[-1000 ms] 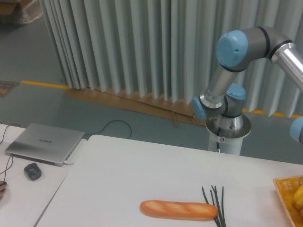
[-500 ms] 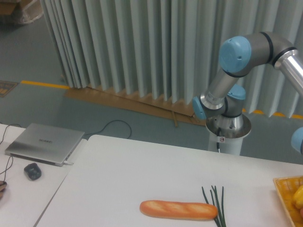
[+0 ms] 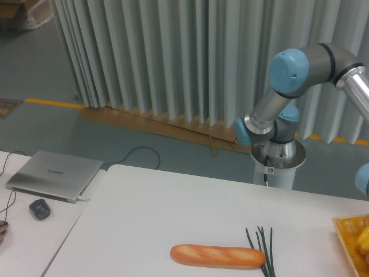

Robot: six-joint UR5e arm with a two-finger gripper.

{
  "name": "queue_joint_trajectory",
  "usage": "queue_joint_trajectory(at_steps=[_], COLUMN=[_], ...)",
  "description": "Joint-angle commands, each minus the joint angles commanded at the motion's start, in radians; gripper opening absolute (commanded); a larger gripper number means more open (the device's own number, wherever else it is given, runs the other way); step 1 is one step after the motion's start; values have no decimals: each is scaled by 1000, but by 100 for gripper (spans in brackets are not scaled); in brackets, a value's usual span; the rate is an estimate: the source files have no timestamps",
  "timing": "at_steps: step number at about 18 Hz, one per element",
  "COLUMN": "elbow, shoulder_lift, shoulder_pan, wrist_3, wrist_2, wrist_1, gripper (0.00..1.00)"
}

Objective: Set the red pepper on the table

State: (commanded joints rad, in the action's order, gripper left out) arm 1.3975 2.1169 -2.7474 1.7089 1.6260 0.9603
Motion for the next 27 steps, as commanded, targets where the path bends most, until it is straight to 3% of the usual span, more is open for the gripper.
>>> queue_joint_trajectory(at_steps=[5, 10, 12, 15, 17, 18, 22, 24, 27], elbow=[44, 43, 44, 46, 46, 44, 43, 41, 43], shoulder_lift=[-15, -12, -15, -18, -17, -15, -15, -15, -14], shoulder_pan=[2, 3, 3, 3, 3, 3, 3, 5, 5], wrist_3=[3, 2, 0, 3, 0, 0, 2, 0, 0], wrist_2=[5, 5, 5, 5, 5, 5, 5, 5, 5], wrist_1=[2, 2, 3, 3, 3, 3, 3, 3, 3], gripper=[100, 100, 76, 83, 76, 68, 67, 54, 50])
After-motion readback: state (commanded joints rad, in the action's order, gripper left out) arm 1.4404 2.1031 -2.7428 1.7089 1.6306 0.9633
